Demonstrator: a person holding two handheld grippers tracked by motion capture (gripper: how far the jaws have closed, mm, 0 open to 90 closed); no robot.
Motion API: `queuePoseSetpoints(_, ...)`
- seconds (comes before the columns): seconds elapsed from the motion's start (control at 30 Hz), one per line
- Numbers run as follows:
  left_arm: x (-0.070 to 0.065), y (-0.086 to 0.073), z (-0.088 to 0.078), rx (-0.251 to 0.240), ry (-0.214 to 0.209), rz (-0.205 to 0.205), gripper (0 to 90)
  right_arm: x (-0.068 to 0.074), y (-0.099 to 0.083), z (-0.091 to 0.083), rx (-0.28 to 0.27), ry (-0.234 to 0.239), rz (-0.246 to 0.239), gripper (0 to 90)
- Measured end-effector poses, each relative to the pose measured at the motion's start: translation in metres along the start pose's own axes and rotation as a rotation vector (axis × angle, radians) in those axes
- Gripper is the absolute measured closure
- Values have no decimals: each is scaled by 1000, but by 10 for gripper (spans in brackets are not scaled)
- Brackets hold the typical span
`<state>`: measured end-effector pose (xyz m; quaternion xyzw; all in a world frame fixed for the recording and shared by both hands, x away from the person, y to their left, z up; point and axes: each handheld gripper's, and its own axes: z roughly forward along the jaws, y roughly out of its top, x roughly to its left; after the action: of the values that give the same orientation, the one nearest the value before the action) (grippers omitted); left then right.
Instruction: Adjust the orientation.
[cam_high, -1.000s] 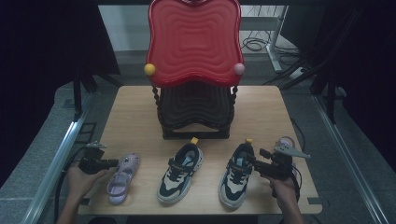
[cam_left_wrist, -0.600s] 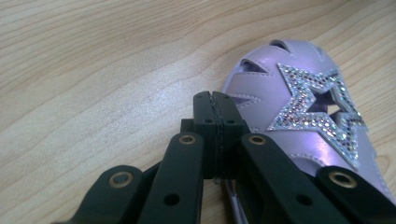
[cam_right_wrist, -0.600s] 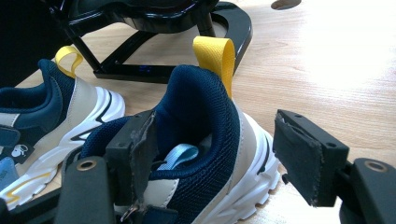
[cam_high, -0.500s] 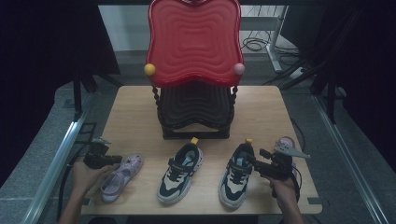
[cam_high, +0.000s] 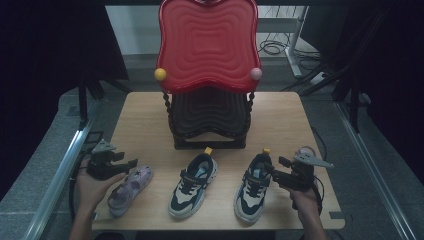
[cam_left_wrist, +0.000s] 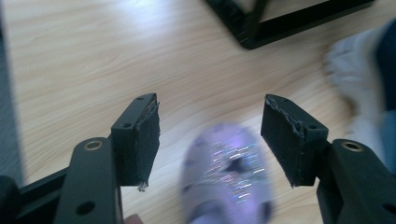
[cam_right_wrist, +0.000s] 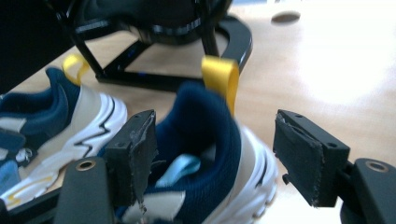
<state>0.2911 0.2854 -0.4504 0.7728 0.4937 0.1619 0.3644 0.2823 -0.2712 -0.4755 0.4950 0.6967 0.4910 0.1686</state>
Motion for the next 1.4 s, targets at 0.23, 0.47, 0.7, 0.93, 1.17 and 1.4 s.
queuePoseSetpoints(0.23, -24, 7, 5, -38, -47, 42, 373, 8, 15, -5, -38, -10, -71, 308)
queuePoseSetpoints(0.47, -19, 1, -2, -75, -25, 37, 380, 10, 10, -14, -48, -21, -115, 330)
queuePoseSetpoints(0.7, -19, -9, -5, -75, -53, 17, 383, 6, 0, -36, -53, -55, -160, 407)
queuePoseSetpoints(0.93, -21, -19, -6, -69, -78, 13, 382, -8, -4, -53, -54, -78, -142, 521)
queuePoseSetpoints(1.17, -25, -19, -12, -71, -54, 33, 385, -23, -12, -62, 1, -117, -171, 660)
queuePoseSetpoints(1.4, -24, -20, -14, -80, -61, 25, 385, -39, -22, -66, 69, -174, -158, 796)
